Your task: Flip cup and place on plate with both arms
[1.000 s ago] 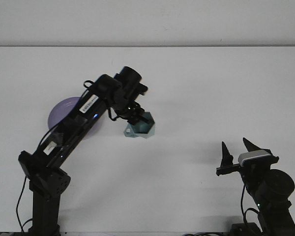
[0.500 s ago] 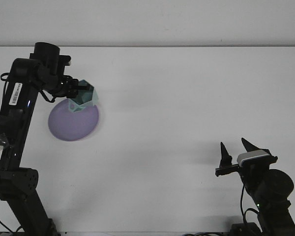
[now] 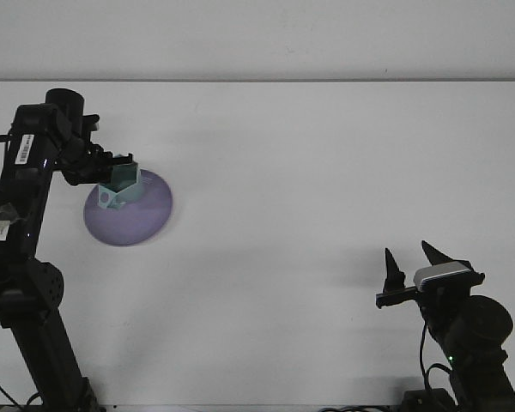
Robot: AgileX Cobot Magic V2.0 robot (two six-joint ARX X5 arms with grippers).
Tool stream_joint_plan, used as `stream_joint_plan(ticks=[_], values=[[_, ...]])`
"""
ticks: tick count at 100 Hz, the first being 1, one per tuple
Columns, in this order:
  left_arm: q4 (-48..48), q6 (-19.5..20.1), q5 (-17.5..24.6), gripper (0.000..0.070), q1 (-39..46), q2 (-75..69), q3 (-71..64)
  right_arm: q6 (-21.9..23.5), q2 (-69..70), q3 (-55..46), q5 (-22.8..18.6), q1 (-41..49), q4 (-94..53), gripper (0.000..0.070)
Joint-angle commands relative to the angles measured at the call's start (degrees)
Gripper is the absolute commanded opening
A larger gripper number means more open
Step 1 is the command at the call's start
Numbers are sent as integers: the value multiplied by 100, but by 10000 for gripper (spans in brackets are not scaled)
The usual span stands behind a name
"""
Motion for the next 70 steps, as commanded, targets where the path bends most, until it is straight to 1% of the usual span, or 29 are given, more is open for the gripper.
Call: stream_joint_plan(ticks=[1,12,22,51,60,64,65,67,70], values=[[-15,-59,0,14,-4,205,101,76,24,9,0,9,48,470],[-15,-57,-26,14,-4,404,83,76,24,9,2,9,85,470],[-15,-74,-356,14,-4,546,83,76,24,9,2,9,83,470],[-15,-39,-350,15,2,660,81,76,22,9,0,9,105,470],[-15,-4,-214,20,17,662,81,79,22,9,0,9,109,470],[-15,-2,-85,45,24,662,81,79,22,9,0,9,109,470],[-15,0,-50,62,26,660,81,79,22,9,0,9,109,470],[-15,24,13,107,31,660,83,79,22,9,0,9,109,470],[-13,66,79,195,39,660,85,79,22,9,0,9,109,470]])
